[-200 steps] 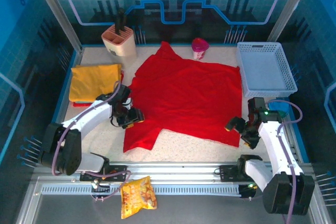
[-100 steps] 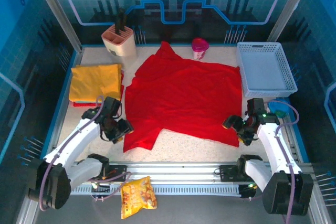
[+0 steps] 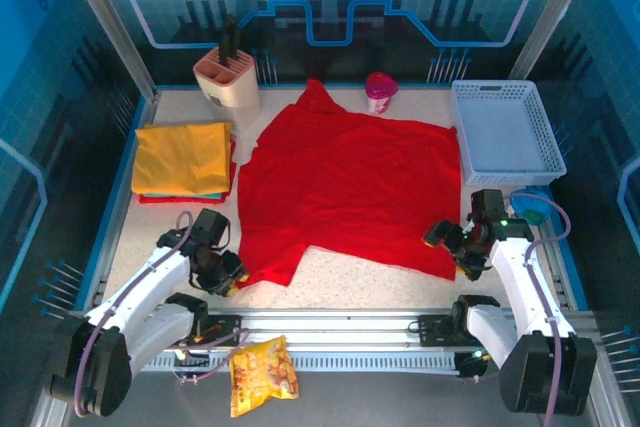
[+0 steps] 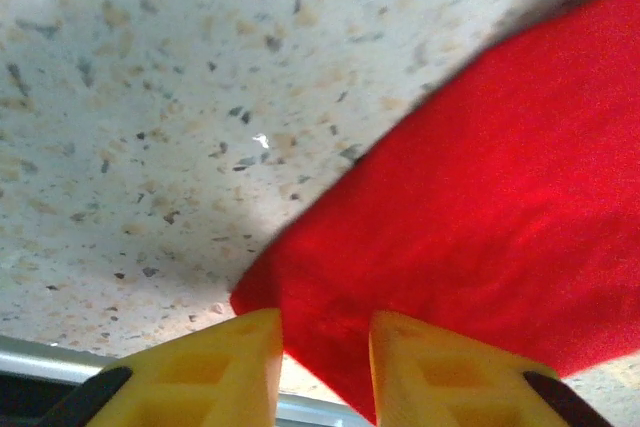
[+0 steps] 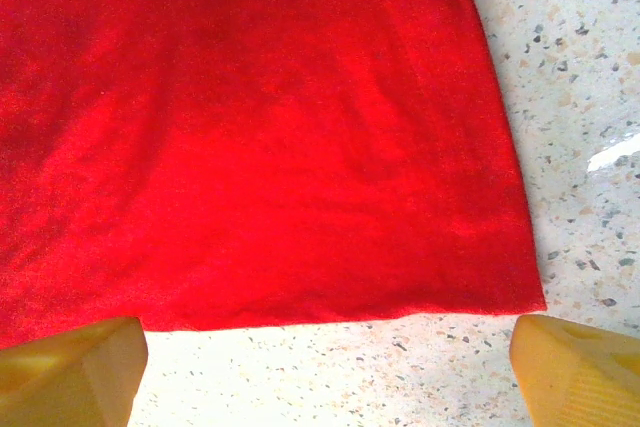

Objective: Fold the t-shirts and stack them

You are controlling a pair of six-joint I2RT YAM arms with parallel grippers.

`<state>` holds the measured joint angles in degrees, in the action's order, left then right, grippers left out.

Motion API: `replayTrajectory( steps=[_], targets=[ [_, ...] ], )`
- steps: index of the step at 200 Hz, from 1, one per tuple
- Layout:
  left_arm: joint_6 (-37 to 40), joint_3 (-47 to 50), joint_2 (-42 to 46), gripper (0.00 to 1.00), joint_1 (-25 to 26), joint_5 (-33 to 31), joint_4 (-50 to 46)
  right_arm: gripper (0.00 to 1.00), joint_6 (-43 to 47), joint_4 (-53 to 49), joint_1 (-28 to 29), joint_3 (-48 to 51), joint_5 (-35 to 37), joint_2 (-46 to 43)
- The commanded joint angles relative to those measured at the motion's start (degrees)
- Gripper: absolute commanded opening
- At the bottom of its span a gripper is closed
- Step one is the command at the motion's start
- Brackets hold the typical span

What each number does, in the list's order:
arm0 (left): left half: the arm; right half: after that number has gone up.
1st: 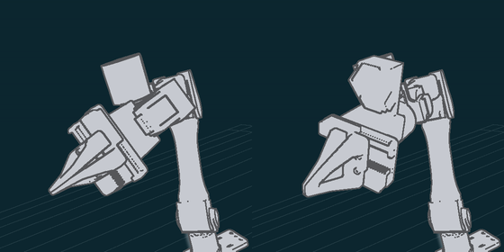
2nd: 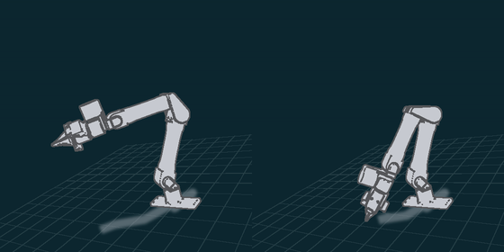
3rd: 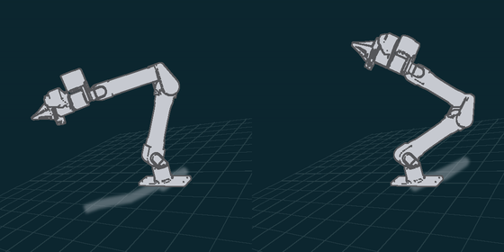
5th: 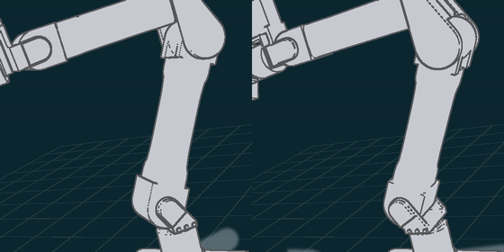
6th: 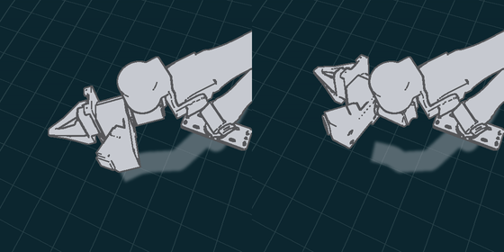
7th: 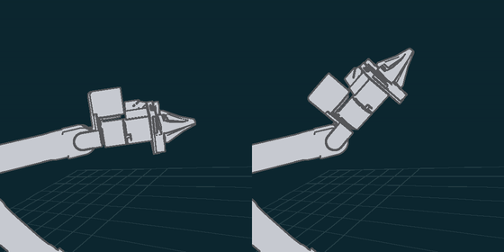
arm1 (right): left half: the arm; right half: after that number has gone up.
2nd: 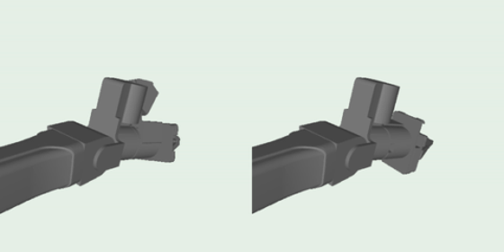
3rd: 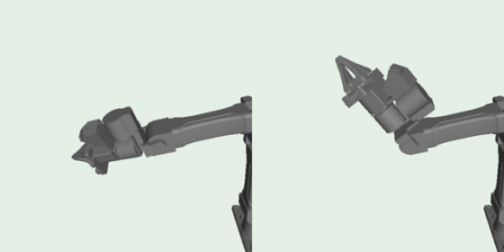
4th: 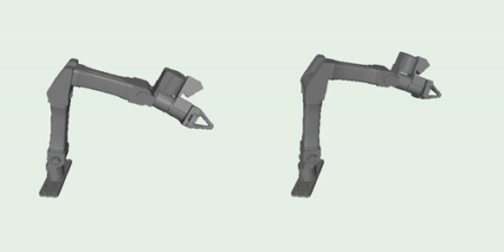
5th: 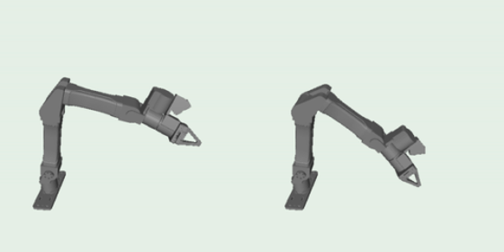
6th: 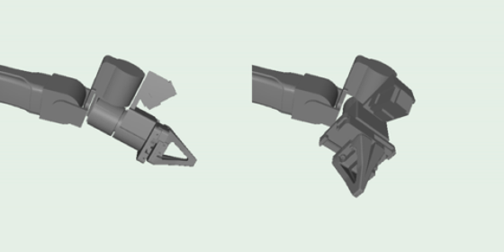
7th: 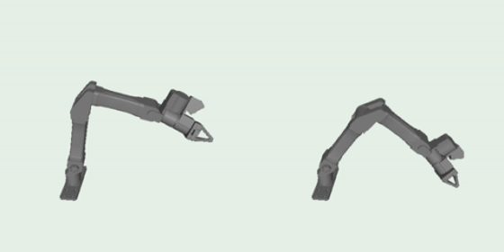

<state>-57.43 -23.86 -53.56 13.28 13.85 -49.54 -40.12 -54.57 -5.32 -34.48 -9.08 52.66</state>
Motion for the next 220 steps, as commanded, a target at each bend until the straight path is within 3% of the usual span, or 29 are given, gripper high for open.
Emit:
replayTrajectory(
  steps=[1, 36, 91, 143, 187, 220],
  targets=[
    [-1.77, 2.26, 0.80, 0.28, -0.19, 3.12, 0.33, 0.94, -0.12, -1.49, -0.74, 0.28, -0.33, -0.31],
    [-3.26, 4.23, 2.80, 0.41, -0.18, 3.71, 1.30, 0.95, -0.47, -2.04, -0.74, 0.63, 0.33, -0.73],
    [-2.27, 3.44, -2.14, 0.45, -0.24, 2.37, 6.71, 0.96, -0.59, -2.12, -1.01, 0.84, -0.19, -0.63],
    [-0.12, 1.50, -7.97, 0.27, -0.19, -0.49, 9.07, 0.95, -1.08, -2.37, -1.22, 1.50, -0.32, -1.51],
    [5.43, -6.02, -12.73, 0.00, -0.21, -5.33, 6.73, 0.96, -1.45, -2.51, -1.92, 2.91, 0.32, -0.79],
    [10.65, -12.92, -15.43, 0.00, -0.19, -6.12, 5.24, 0.96, -1.46, -0.38, -2.76, 4.89, -2.08, 2.76]
  ],
)
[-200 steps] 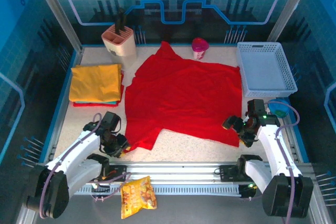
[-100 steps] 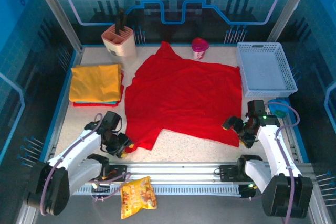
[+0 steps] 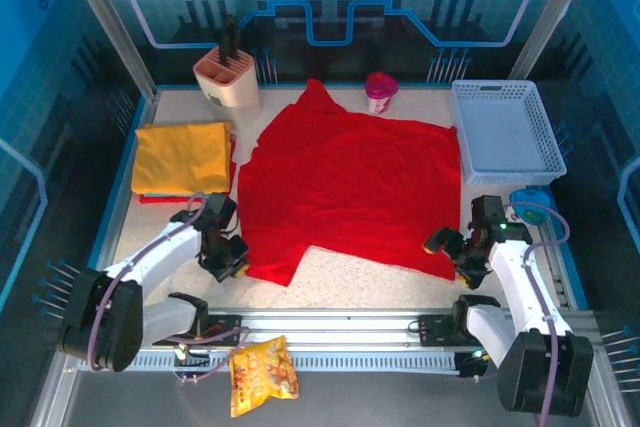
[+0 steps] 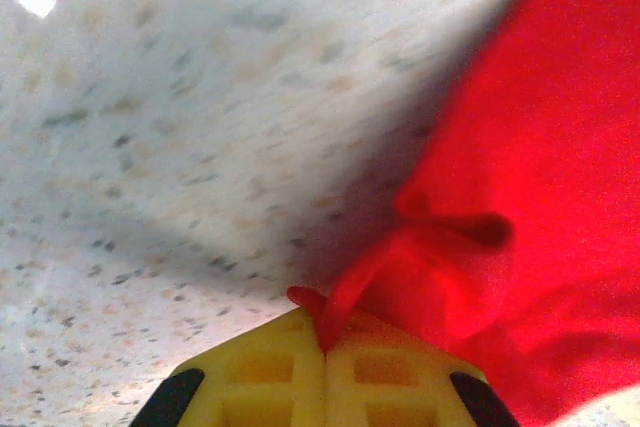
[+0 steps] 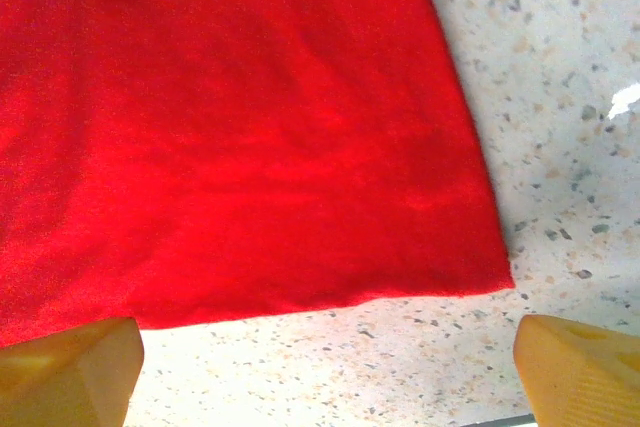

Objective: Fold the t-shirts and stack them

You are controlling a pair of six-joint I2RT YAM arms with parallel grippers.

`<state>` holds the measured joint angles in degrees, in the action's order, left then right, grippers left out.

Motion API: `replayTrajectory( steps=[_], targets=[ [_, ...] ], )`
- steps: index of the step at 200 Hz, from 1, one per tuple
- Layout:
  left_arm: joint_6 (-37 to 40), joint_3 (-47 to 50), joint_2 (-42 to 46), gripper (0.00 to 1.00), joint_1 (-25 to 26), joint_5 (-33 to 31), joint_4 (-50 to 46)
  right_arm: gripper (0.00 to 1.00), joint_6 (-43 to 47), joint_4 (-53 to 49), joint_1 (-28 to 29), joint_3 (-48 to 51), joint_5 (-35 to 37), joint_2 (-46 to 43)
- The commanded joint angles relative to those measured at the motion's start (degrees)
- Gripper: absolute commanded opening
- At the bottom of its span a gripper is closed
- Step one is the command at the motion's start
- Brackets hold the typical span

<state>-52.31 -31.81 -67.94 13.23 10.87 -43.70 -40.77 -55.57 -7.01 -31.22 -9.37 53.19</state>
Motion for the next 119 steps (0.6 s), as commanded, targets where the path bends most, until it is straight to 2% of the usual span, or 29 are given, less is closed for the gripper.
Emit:
replayTrajectory(
  steps=[1, 32, 75, 103, 119],
  targets=[
    [5.72, -5.12, -1.09, 0.00, -0.14, -3.23, -0.73, 0.96, -0.80, 0.67, -1.08, 1.71, -1.79, 2.34],
    [10.56, -10.91, -1.37, 0.00, -0.23, -5.59, -2.88, 0.93, -0.95, -0.21, -1.17, 0.87, 0.47, 3.61],
    [12.40, -15.50, -3.55, 0.00, -0.31, -3.63, -2.17, 0.84, -2.77, -0.06, -1.17, -0.14, 2.08, 6.78],
    [12.85, -16.71, -3.69, 0.00, -0.31, -3.23, -1.54, 0.70, -3.41, 0.86, -0.92, -0.17, 2.24, 7.73],
    [13.11, -16.96, -3.73, 0.00, -0.31, -3.31, -1.47, 0.69, -3.69, 1.10, -0.33, -0.33, 2.03, 8.71]
  ],
)
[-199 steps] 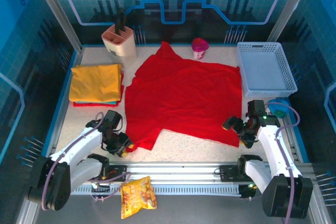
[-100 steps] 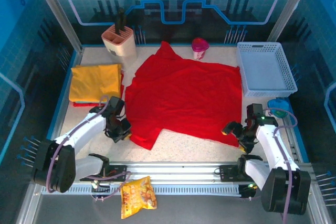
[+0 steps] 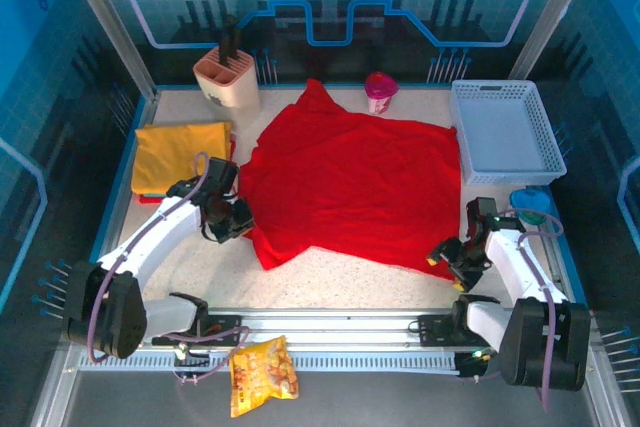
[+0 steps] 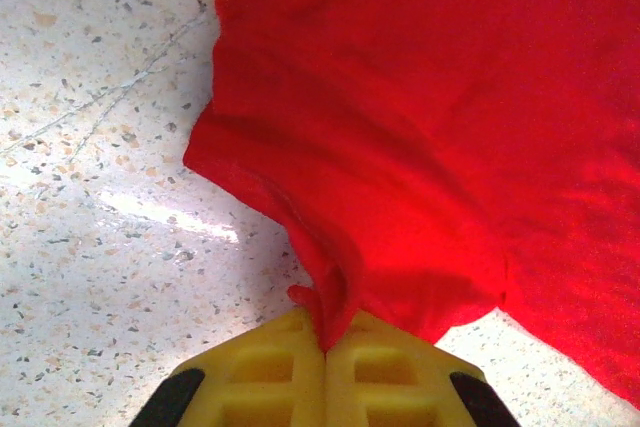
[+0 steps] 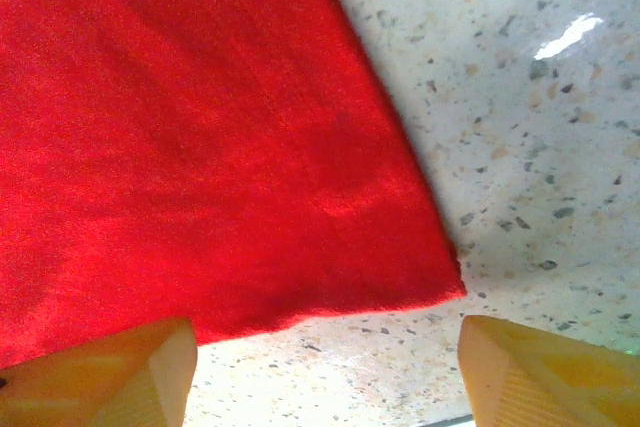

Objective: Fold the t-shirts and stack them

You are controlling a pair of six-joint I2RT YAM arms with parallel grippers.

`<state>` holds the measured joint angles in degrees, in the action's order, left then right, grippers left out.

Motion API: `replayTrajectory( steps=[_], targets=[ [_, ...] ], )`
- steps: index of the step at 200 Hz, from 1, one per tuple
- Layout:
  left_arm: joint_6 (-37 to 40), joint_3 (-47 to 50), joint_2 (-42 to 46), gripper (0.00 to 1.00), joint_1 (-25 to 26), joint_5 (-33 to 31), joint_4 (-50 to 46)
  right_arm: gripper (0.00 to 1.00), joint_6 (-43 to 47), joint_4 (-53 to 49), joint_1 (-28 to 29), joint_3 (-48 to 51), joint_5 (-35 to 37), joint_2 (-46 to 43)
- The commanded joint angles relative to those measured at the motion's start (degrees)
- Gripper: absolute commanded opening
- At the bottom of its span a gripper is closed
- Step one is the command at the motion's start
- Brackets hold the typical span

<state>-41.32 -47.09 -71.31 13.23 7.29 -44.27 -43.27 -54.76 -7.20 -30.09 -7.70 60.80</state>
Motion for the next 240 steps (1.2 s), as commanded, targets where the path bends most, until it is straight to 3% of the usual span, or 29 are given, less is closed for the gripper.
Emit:
replayTrajectory(
  steps=[1, 87, 114, 120, 143, 160, 172, 203, 240],
  targets=[
    [2.16, -1.69, -0.37, 0.00, -0.31, 0.23, -0.90, 0.69, -1.25, 0.28, -0.11, -1.51, 0.39, 1.18],
    [2.78, -0.46, 2.22, 0.00, -0.80, 0.66, -0.14, 0.64, -1.71, 1.63, 3.24, -4.22, 4.78, 8.62],
    [3.17, -0.11, 2.31, 0.00, -1.18, 1.13, 0.30, 0.50, -2.21, 3.48, 4.40, -4.62, 3.41, 12.99],
    [3.18, 0.06, 2.31, 0.00, -1.27, 1.32, 0.39, 0.42, -2.42, 4.01, 4.80, -4.56, 3.00, 13.79],
    [3.09, 1.02, 2.74, 0.00, -1.59, 1.74, 0.92, 0.34, -3.94, 5.09, 6.44, -4.11, 3.28, 13.95],
    [3.00, 1.50, 2.96, 0.00, -1.72, 2.07, 1.23, 0.09, -4.10, 6.21, 6.49, -3.14, 2.92, 12.73],
    [3.13, 1.75, 3.06, 0.00, -1.81, 2.03, 1.51, 0.02, -4.32, 6.63, 6.50, -2.45, 2.77, 11.57],
    [4.17, 0.98, 3.55, 0.00, -1.98, 2.33, 1.46, 0.00, -1.40, 2.71, 6.50, -5.88, 4.43, 6.86],
    [4.71, -2.80, 9.11, 0.00, -1.92, 2.00, -0.07, 0.00, 6.29, -2.62, 6.16, -16.95, 6.47, -2.26]
  ],
)
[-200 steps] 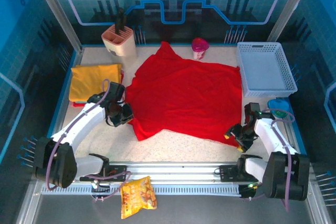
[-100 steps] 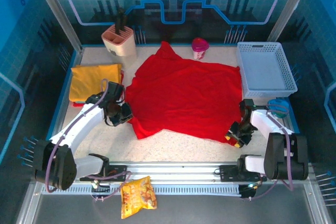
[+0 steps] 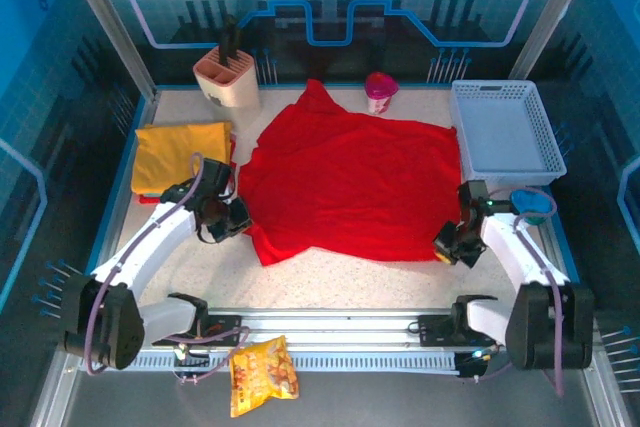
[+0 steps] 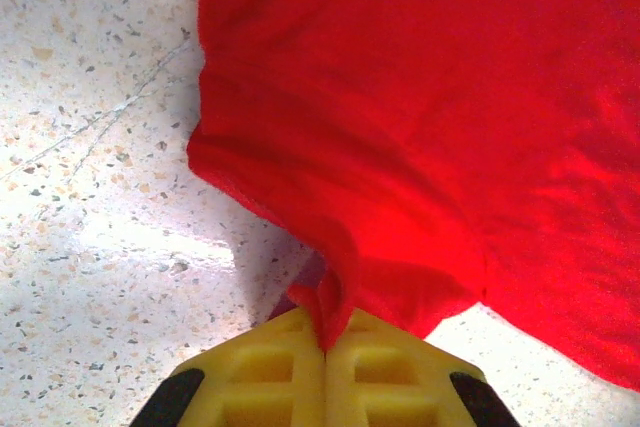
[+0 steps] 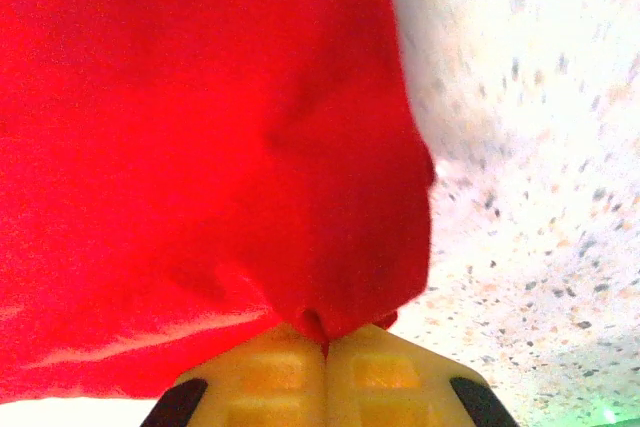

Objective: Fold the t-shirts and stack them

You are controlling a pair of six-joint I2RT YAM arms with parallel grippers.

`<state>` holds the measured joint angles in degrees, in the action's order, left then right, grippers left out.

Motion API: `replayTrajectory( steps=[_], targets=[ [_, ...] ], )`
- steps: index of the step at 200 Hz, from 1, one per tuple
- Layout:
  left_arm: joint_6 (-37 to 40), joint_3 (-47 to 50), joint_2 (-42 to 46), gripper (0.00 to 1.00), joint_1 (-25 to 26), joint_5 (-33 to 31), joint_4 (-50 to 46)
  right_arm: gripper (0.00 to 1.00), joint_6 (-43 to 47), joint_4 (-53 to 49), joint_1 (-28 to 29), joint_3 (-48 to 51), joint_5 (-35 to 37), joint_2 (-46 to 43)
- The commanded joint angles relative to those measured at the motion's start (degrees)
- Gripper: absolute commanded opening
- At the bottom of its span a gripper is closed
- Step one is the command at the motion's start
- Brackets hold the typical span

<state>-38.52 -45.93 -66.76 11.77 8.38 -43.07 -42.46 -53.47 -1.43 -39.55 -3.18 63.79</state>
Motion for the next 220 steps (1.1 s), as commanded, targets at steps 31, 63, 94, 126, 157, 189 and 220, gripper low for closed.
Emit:
replayTrajectory(
  steps=[31, 63, 94, 126, 157, 189, 220],
  targets=[
    [3.40, -10.40, 11.76, 0.00, -0.34, -0.32, -4.86, 0.00, 10.09, -4.43, -0.02, -15.37, -2.21, -8.06],
    [5.74, -22.29, 15.38, 0.00, -0.31, -1.89, -9.76, 0.00, 14.35, -6.29, -0.04, -24.21, -3.72, -9.06],
    [9.67, -34.77, 15.46, 0.00, -0.26, 0.55, -10.15, 0.00, 17.24, -8.65, -0.26, -34.16, -2.79, -11.90],
    [11.78, -44.43, 14.20, 0.00, -0.26, 3.81, -9.66, 0.00, 19.39, -10.80, -0.32, -44.89, -2.48, -15.02],
    [12.70, -52.52, 13.56, 0.00, -0.26, 7.63, -7.50, 0.00, 21.74, -9.65, -0.28, -51.91, -5.58, -17.82],
    [14.53, -65.32, 10.87, 0.00, -0.25, 10.69, -8.84, 0.00, 22.59, -8.22, -0.28, -58.45, -8.39, -19.40],
    [15.55, -80.79, 5.40, 0.00, -0.27, 10.69, -12.83, 0.00, 21.94, -8.82, -0.21, -65.21, -10.19, -18.89]
  ],
)
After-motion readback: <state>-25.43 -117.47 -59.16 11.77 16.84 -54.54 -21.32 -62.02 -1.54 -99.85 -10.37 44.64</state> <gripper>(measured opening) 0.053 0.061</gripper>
